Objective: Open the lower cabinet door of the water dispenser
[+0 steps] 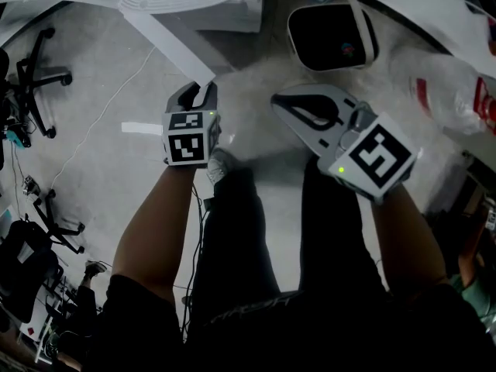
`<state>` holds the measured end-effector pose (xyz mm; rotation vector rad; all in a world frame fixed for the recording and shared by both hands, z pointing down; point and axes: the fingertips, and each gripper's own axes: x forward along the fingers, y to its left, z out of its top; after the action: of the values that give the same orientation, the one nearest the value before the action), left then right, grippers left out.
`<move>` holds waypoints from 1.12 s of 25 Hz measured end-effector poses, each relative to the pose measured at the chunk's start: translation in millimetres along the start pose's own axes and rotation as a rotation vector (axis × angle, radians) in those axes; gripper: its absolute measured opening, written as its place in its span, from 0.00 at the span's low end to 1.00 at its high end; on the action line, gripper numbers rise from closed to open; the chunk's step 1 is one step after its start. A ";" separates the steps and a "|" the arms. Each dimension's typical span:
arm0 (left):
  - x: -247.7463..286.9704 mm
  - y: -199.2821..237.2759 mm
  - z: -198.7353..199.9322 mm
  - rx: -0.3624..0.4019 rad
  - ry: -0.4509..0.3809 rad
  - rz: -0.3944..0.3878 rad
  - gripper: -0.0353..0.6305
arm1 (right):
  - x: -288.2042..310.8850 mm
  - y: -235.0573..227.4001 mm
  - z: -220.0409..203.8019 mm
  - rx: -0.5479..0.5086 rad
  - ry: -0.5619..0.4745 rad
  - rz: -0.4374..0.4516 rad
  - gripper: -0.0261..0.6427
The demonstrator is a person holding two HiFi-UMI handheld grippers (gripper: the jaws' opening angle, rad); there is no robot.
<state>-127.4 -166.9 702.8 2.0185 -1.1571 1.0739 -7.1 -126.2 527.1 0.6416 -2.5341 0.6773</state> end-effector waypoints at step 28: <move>-37.2 62.6 -51.3 0.129 0.013 -0.030 0.21 | 73.3 59.2 12.2 -0.030 0.053 0.034 0.06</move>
<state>-212.4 -140.2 702.7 2.1166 -1.0716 1.1719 -100.4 -110.5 534.7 0.5643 -2.5066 0.6578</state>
